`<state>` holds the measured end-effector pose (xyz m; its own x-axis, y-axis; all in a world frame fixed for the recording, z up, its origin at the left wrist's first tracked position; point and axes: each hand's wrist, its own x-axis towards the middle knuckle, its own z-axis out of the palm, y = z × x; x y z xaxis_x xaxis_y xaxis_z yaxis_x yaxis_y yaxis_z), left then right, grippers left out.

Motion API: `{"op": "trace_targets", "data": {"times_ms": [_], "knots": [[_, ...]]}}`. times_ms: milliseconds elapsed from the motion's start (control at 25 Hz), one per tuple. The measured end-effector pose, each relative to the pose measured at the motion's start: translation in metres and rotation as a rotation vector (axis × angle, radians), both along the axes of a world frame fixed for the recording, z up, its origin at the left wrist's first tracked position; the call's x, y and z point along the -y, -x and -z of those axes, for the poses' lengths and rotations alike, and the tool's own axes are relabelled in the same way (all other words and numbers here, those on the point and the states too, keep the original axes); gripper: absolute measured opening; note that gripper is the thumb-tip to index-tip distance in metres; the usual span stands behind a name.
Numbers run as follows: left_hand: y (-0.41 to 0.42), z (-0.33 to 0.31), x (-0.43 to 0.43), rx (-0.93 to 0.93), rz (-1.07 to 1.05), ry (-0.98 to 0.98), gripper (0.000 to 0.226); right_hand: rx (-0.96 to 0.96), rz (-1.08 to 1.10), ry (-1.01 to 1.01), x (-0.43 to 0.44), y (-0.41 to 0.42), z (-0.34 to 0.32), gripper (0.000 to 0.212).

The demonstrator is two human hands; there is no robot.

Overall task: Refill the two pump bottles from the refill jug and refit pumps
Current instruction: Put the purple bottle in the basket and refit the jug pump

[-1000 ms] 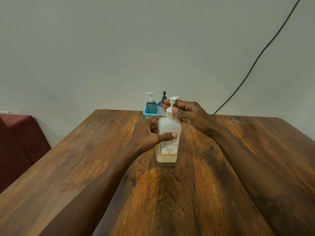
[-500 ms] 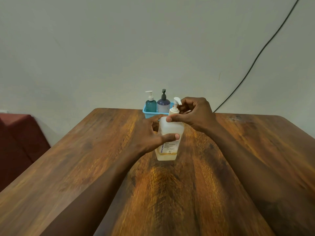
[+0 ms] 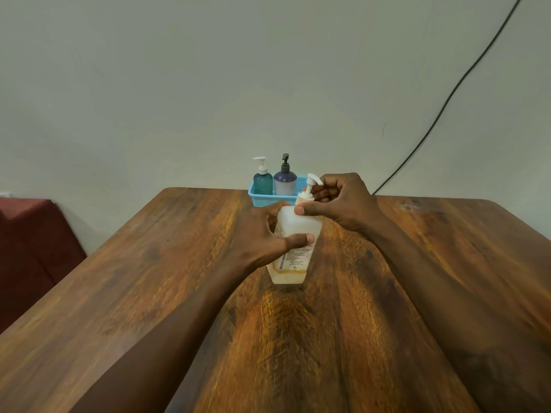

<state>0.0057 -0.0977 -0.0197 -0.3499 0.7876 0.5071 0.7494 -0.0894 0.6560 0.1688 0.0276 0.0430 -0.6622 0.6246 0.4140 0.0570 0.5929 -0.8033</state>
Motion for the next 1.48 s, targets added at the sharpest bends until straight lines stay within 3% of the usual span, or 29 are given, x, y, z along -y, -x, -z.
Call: {"op": "trace_targets", "data": {"times_ms": [240, 480, 600, 720, 960, 1240, 1480], "knots": [[-0.014, -0.008, -0.006, -0.023, -0.015, -0.020, 0.077, 0.070, 0.231, -0.052, 0.004, 0.007, 0.004, 0.058], [-0.005, -0.008, -0.012, 0.090, -0.037, -0.036, 0.074, -0.166, -0.241, 0.313, 0.001, -0.002, 0.005, 0.048], [-0.005, -0.006, -0.013, 0.095, -0.048, -0.034, 0.077, -0.200, -0.064, 0.191, 0.003, -0.001, 0.007, 0.041], [-0.007, -0.007, -0.013, 0.102, -0.031, -0.056, 0.081, -0.186, 0.097, 0.147, 0.004, 0.002, 0.007, 0.050], [-0.008, -0.005, -0.013, 0.124, -0.009, -0.037, 0.075, -0.110, -0.234, 0.339, 0.000, 0.000, 0.001, 0.051], [-0.019, -0.011, -0.012, 0.133, 0.037, -0.030, 0.071, -0.128, 0.203, 0.086, 0.008, 0.003, 0.003, 0.066], [-0.013, -0.014, -0.014, 0.190, 0.075, -0.022, 0.057, -0.161, -0.232, 0.311, 0.005, -0.003, -0.003, 0.037]]}}
